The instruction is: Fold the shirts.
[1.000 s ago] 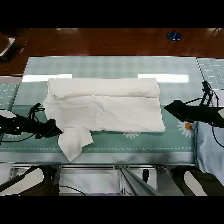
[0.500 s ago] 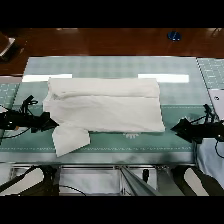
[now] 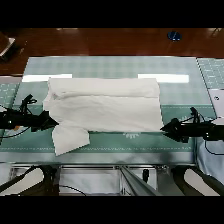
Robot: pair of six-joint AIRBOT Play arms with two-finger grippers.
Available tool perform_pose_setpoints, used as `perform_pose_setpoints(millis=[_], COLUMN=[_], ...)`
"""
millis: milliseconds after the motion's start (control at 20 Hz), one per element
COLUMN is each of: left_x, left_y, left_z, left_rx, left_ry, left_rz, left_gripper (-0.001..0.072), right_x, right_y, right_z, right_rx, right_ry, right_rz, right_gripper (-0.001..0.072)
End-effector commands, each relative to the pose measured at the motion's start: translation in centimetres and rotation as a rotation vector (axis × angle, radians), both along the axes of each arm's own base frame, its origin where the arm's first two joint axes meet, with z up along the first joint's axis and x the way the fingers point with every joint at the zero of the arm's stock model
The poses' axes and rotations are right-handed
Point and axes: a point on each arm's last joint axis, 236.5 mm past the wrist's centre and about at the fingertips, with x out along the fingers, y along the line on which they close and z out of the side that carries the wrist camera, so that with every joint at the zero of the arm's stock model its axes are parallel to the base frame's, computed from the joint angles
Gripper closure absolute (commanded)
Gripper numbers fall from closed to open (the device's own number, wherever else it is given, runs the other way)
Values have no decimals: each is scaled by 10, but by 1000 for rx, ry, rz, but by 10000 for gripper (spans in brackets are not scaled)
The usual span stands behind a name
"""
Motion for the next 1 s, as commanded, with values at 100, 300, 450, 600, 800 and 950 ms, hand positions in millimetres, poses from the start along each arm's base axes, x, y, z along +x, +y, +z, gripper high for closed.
perform_pose_setpoints(millis=[100, 300, 450, 600, 800, 950], left_x=[2, 28, 62, 107, 165, 211], left_y=[0, -6, -1, 21, 30, 17], left_z=[1, 18, 49, 82, 98, 93], left_rx=[-2, -53, -71, -9, 44, 20], left_ry=[-7, -98, -203, -340, -409, -399], left_rz=[8, 46, 81, 132, 142, 105], left_gripper=[692, 692, 692, 692, 692, 692], right_x=[42, 66, 94, 136, 196, 234], right_y=[13, 31, 34, 28, 21, 17], right_z=[-12, 6, 43, 84, 109, 105], right_rx=[-84, -96, -89, -118, -118, -108], right_ry=[-58, -161, -252, -368, -423, -428], right_rz=[-4, 113, 181, 195, 185, 148], right_gripper=[340, 687, 687, 688, 688, 688])
